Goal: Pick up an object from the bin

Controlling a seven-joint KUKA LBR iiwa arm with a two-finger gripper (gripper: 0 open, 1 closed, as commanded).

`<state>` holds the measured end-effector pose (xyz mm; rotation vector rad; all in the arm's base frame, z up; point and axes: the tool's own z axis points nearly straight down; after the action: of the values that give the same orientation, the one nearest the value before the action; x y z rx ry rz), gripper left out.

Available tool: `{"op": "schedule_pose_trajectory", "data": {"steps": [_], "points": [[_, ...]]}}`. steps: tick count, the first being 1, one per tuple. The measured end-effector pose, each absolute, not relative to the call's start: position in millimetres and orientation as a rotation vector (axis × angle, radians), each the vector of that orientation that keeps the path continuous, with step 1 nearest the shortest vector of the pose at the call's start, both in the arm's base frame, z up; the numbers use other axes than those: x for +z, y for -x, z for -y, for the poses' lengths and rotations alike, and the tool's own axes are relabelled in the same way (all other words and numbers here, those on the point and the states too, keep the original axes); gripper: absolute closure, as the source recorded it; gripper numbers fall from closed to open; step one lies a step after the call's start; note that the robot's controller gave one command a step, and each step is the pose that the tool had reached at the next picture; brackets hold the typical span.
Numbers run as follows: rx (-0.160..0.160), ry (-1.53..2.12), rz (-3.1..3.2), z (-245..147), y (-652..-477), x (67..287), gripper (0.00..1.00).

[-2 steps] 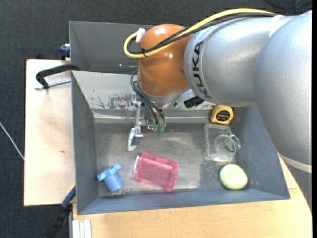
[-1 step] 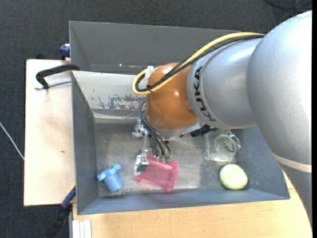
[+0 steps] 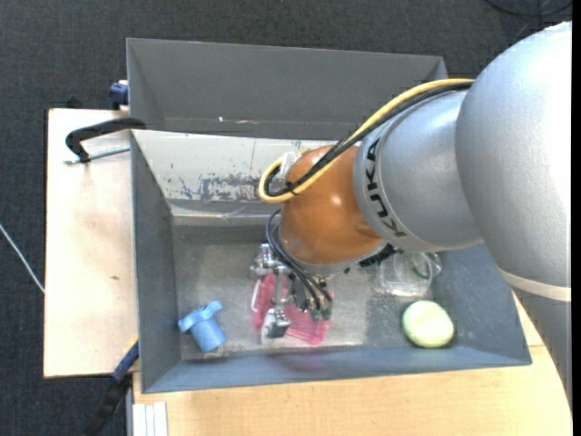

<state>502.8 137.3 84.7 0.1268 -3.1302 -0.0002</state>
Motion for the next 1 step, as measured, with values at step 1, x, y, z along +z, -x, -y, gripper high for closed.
{"op": "schedule_pose_trajectory", "data": {"steps": [1], "points": [[-0.002,-0.518,3.099,-114.1,-505.9,93.6,0.0]]}}
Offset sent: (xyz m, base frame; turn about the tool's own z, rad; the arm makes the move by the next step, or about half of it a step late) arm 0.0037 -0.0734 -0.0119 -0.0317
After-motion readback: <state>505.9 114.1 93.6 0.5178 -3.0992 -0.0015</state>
